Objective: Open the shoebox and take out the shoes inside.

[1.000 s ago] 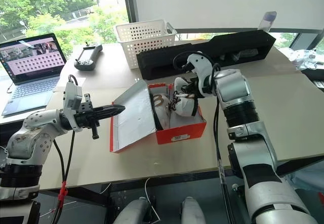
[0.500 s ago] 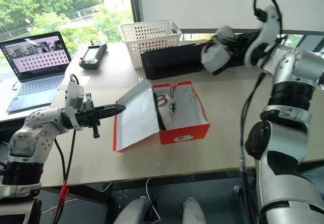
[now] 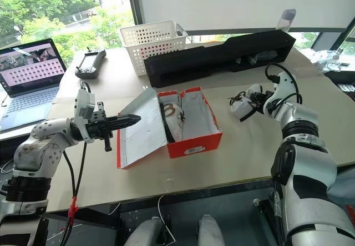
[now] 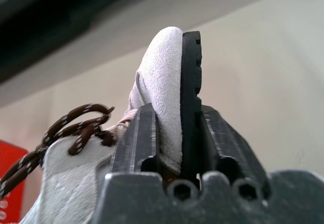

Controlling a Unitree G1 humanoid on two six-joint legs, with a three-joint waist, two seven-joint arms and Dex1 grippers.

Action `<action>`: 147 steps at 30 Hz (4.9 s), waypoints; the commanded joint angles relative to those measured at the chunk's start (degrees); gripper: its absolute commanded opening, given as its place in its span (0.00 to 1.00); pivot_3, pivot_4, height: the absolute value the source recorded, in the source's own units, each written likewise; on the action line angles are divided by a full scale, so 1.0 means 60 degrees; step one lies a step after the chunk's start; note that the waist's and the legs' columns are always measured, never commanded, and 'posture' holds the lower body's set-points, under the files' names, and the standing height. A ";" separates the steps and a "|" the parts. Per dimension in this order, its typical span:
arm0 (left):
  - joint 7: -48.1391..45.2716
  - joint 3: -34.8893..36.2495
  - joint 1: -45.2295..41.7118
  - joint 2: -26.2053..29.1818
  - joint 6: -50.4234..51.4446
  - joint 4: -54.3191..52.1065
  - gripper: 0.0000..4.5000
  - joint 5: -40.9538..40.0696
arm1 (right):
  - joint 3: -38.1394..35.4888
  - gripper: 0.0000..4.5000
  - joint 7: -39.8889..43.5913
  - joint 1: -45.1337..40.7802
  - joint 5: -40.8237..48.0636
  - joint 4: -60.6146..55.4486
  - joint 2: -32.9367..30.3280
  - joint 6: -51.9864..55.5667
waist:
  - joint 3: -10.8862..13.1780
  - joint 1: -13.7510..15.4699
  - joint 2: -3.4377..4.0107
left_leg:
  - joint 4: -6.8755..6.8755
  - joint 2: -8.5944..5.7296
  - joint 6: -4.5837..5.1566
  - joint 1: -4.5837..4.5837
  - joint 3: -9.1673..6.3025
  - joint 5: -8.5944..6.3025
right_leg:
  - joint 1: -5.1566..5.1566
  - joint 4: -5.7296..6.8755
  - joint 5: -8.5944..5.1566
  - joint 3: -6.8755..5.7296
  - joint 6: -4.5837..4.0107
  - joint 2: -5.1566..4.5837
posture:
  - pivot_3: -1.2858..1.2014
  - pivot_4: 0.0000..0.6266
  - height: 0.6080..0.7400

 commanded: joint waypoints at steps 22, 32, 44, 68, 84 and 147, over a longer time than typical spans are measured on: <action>-0.0032 0.0077 -0.0227 0.0048 -0.0172 -0.0036 0.00 0.0001 | 0.3480 0.99 -0.1198 0.0547 -0.3319 0.0078 -0.1312 -0.1149 | -0.0005 0.0300 -0.0008 | 0.0013 -0.0010 -0.0070 0.0073 -0.0010 -0.0049 | 0.0101 -0.0024 -0.0054 -0.0010 -0.0016 -0.0018 | 0.52 0.24 0.99; -0.0004 0.0083 -0.0248 0.0078 -0.0171 -0.0039 0.00 0.0016 | 0.3350 0.99 -0.1282 0.0349 -0.3200 -0.0002 -0.1331 -0.1059 | -0.0003 0.0136 -0.0005 | 0.0011 -0.0010 -0.0063 0.0072 -0.0004 -0.0047 | 0.0097 -0.0019 -0.0056 -0.0012 -0.0021 -0.0019 | 0.52 0.24 0.99; 0.0090 0.0190 -0.0134 0.0177 -0.0050 -0.0220 0.00 -0.0059 | 0.4092 0.99 0.1220 -0.1136 -0.3628 -0.2799 -0.2365 0.0213 | 0.0035 0.0048 0.0050 | -0.0006 0.0002 -0.0062 0.0071 -0.0003 -0.0049 | 0.0069 -0.0007 -0.0034 -0.0012 0.0023 -0.0009 | 0.52 0.24 0.99; 0.0211 0.0187 -0.0042 0.0219 0.0026 -0.0387 0.00 -0.0132 | 0.4018 0.99 0.4460 -0.0807 0.1729 -0.6806 0.2286 0.7024 | 0.0044 0.0206 0.0067 | 0.0003 -0.0014 -0.0066 0.0032 -0.0006 -0.0054 | 0.0013 0.0015 0.0000 0.0000 0.0007 -0.0020 | 0.52 0.24 0.99; 0.0386 0.0229 0.0140 0.0184 0.0047 -0.0569 0.00 -0.0178 | 0.5122 0.99 0.4376 -0.0673 0.0052 -0.3674 0.3632 0.4024 | 0.0041 -0.0017 0.0069 | 0.0003 -0.0012 -0.0070 0.0053 -0.0003 -0.0055 | 0.0018 0.0030 0.0006 0.0012 0.0000 0.0006 | 0.52 0.24 0.99; 0.0226 -0.0011 -0.0107 0.0210 -0.0069 -0.0187 0.00 0.0058 | 0.2633 0.01 0.3308 -0.0013 0.1292 -0.9495 0.1633 0.7742 | -0.0091 0.0089 0.0026 | -0.0018 -0.0009 -0.0082 -0.0021 -0.0013 -0.0063 | -0.0058 0.0025 -0.0015 0.0004 -0.0004 -0.0025 | 0.52 0.24 0.99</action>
